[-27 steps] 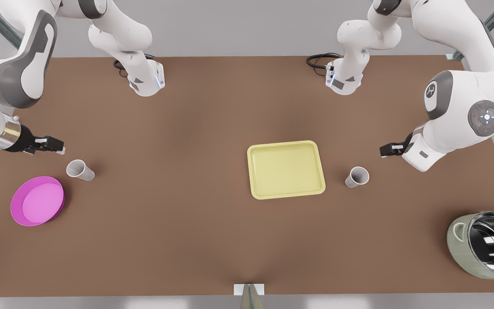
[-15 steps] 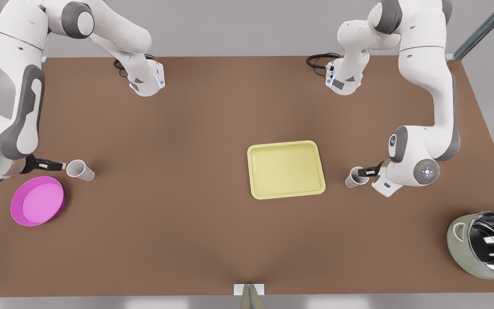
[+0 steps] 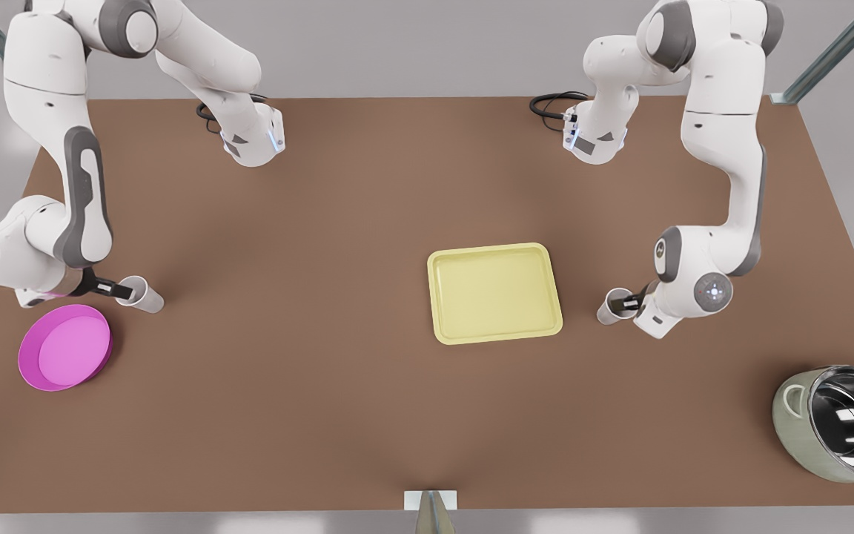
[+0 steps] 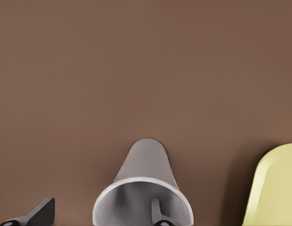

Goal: Use both arms to respectively pick up the white IKEA cups from the middle-left and middle-right positions, then place the white IKEA cups onto the middle-middle tray, ensuring that the cups remain upright and do not tip over

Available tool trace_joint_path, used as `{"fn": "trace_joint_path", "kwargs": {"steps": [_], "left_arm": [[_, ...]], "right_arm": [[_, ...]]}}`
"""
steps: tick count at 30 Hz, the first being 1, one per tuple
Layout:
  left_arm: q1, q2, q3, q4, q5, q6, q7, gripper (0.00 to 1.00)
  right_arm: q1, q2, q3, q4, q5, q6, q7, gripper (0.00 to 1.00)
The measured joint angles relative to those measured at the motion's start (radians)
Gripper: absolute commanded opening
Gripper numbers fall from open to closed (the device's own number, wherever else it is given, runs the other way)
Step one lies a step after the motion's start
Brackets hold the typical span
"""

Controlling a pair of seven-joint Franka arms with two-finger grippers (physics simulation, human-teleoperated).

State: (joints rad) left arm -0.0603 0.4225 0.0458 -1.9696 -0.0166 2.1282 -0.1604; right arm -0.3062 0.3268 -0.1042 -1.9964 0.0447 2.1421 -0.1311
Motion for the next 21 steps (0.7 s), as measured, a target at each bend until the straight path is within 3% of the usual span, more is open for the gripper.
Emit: {"fn": "trace_joint_path", "kwargs": {"steps": [3,4,5,11,16,17,18,21], "left_arm": [[0.016,0.018,0.0,0.0,-0.004,0.022,0.0,0.98],[0.019,0.021,0.0,0.0,-0.006,0.026,-0.001,0.93],[0.02,0.021,-0.001,0.0,-0.008,0.03,-0.001,0.76],[0.016,0.025,-0.003,-0.001,-0.05,0.041,-0.003,0.43],[0.009,0.033,-0.009,-0.001,-0.058,0.042,-0.002,0.36],[0.008,0.034,-0.01,-0.001,-0.058,0.042,-0.002,0.31],[0.007,0.034,-0.01,-0.001,-0.059,0.042,-0.003,0.27],[-0.005,0.029,-0.012,0.001,-0.057,0.041,-0.004,0.21]], "right_arm": [[-0.02,0.0,0.0,-0.022,0.003,0.022,-0.004,1.0],[-0.027,0.0,0.0,-0.028,0.004,0.026,-0.006,1.0],[-0.029,0.001,0.0,-0.031,0.004,0.03,-0.008,1.0],[-0.044,0.053,0.0,-0.053,0.006,0.072,-0.017,1.0],[-0.055,0.084,0.0,-0.053,0.006,0.103,-0.023,0.98],[-0.055,0.088,0.0,-0.052,0.006,0.107,-0.024,0.71],[-0.055,0.091,0.001,-0.052,0.008,0.109,-0.027,0.58],[-0.056,0.097,0.002,-0.043,0.019,0.11,-0.047,0.39]]}}
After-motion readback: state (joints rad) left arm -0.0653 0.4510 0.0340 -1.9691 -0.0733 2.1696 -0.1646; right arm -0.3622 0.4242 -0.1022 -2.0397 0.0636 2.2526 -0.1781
